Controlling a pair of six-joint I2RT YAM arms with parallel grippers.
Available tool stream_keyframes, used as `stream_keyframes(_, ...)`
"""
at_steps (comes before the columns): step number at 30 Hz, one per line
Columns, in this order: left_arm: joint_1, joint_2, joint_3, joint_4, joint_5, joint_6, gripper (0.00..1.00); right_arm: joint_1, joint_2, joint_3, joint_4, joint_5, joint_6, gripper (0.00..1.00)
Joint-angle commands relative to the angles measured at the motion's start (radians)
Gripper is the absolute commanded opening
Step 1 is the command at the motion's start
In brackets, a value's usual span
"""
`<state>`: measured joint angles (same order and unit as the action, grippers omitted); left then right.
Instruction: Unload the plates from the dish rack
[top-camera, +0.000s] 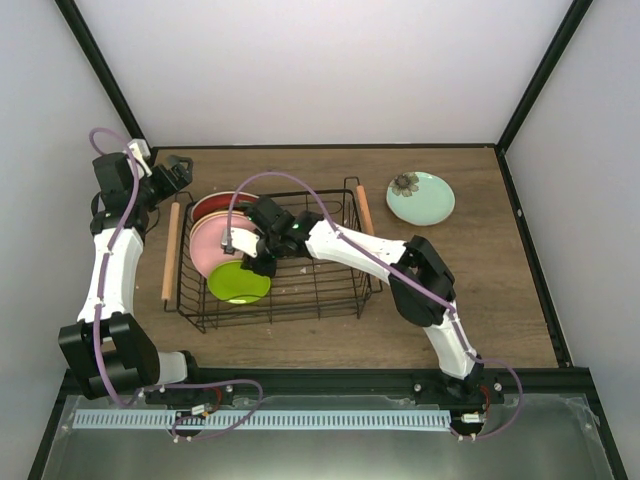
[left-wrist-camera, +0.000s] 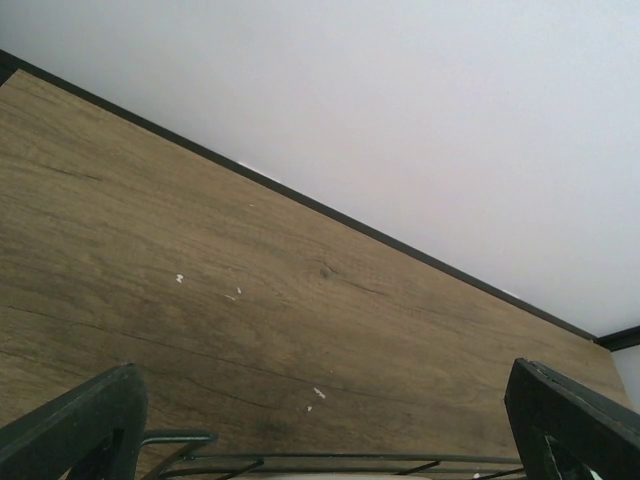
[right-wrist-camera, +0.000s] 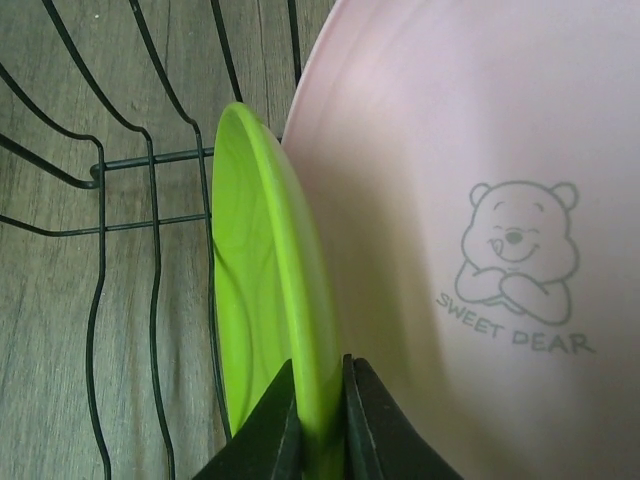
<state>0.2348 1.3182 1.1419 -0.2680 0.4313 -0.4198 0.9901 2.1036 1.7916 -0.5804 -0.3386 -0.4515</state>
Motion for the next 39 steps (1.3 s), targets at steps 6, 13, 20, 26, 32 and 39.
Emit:
stream_keyframes(6,-0.002,0.009,-0.01,0.036,0.014,-0.012,1.0,0.014,-0.066,0.146,-0.046,0.016,-0.001,0.01)
stream_keyframes(13,-0.002,0.019,-0.001,0.042,0.018,-0.014,1.0,0.031,-0.144,0.186,-0.063,0.15,-0.047,0.01)
stream_keyframes(20,-0.003,0.042,0.011,0.049,0.024,-0.026,1.0,0.032,-0.227,0.179,-0.094,0.263,-0.073,0.01)
stream_keyframes(26,-0.005,0.067,0.044,0.056,0.026,-0.032,1.0,-0.017,-0.329,0.193,-0.089,0.354,-0.046,0.01)
stream_keyframes(32,-0.01,0.092,0.085,0.055,0.029,-0.028,1.0,-0.197,-0.452,0.255,-0.047,0.337,0.085,0.01)
stream_keyframes(39,-0.021,0.098,0.09,0.044,0.022,-0.014,1.0,-0.571,-0.565,0.217,-0.156,0.35,0.462,0.01)
